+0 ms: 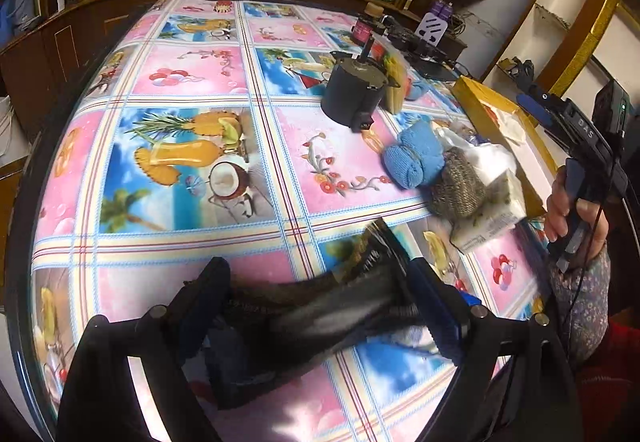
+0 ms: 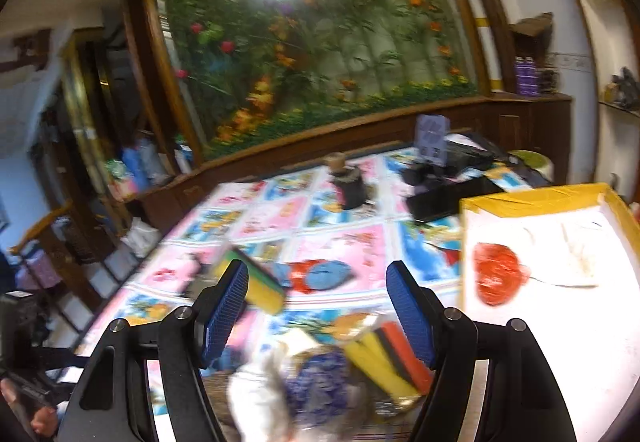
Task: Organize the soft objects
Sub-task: 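Move the left tool to the black snack packet and grasp it, then grasp the blue Vinda tissue pack with the right tool while the left tool holds the black packet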
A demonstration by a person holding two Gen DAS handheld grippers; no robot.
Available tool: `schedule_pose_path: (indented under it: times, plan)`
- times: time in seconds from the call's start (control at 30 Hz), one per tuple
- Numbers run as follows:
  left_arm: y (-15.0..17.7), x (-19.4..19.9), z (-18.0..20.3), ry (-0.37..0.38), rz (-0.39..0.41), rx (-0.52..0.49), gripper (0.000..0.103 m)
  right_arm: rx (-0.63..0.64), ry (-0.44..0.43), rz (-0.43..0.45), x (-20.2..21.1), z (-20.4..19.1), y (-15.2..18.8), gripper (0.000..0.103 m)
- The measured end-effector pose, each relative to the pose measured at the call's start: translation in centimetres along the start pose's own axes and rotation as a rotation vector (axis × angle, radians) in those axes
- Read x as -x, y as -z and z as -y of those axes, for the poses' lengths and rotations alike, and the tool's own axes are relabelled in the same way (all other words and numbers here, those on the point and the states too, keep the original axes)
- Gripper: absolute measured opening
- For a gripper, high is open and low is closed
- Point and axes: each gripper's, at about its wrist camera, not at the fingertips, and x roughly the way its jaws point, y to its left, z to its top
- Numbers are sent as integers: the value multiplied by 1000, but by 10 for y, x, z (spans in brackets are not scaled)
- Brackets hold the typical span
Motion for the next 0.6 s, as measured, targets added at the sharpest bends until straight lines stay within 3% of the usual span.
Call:
schedule_pose_path:
  times: [0.07,0.27,0.33,0.47,0.6]
  plan:
    - [4,8,-5,-3,20,17,89,37,-118,-22,3,-13,4,87]
    - [11,16,-32,24,92,142,89,169,-423,-175,28,-88,45,89]
    - [11,13,-39,24,96,175,89,294,-444,-269,30,-123,71,89]
    - [11,18,-37,46,121,164,89,462,-382,-425,12,-164,115,89]
    - [14,29,-36,51,139,127,89,510,-316,-531,-15,-174,133,89]
